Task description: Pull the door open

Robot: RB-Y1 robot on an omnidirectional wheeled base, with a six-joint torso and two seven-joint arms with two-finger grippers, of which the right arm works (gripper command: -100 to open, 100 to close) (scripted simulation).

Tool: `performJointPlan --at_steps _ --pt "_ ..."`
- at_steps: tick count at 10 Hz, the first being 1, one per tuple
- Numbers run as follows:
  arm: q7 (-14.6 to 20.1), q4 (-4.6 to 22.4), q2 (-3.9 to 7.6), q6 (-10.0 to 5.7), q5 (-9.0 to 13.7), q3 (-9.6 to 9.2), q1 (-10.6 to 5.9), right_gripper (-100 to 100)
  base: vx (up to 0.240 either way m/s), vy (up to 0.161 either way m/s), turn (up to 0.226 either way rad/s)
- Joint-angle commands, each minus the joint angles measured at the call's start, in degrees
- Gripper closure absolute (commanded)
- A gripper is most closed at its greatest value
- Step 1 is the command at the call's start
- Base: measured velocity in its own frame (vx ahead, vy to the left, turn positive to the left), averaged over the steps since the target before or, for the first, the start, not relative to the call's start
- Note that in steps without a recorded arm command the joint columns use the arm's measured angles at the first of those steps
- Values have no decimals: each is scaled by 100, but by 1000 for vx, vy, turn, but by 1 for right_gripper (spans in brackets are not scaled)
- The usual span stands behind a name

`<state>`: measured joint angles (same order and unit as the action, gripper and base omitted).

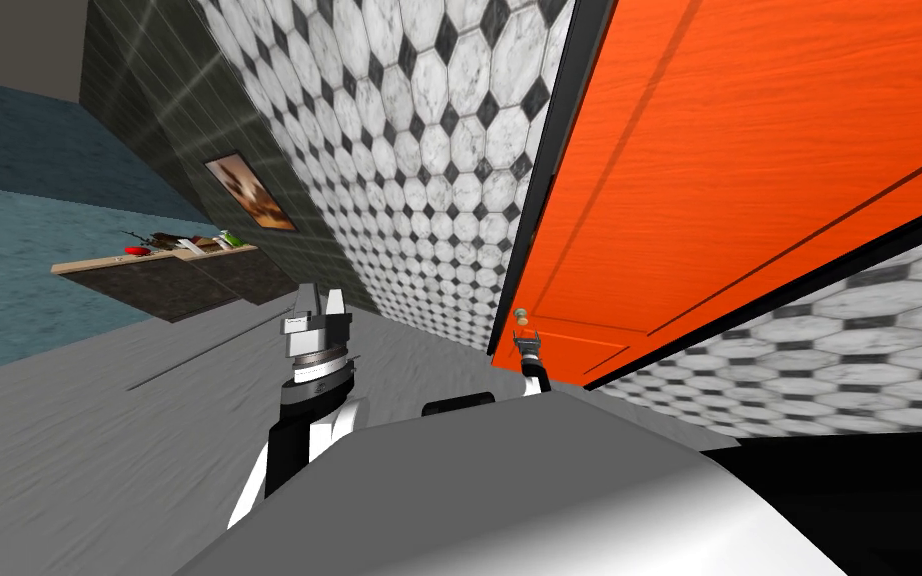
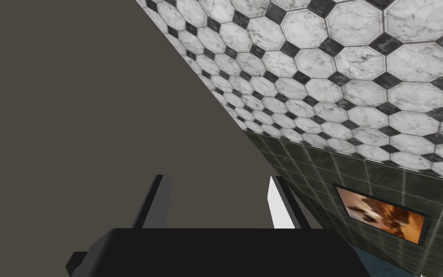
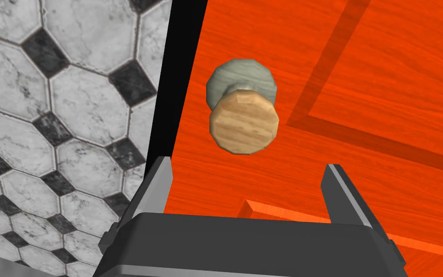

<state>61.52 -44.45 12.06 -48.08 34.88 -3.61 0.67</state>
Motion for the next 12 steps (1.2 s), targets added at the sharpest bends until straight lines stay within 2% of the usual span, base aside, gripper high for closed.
performJointPlan --at_steps 1,7,9,10,11,12 --pt "241 3 -24 11 90 -36 -29 -100 -43 -6 29" --pt "1026 -95 -131 91 464 -179 -90 -100 -75 -9 31" --pt "1024 -117 -135 98 471 -181 -78 -100 -63 -9 12" --pt "1187 -65 -9 66 501 -154 -30 -100 108 -17 83" --pt "1238 -46 37 53 510 -144 -13 -100 183 3 106" --pt "1352 -3 139 25 530 -120 26 -100 184 5 85"
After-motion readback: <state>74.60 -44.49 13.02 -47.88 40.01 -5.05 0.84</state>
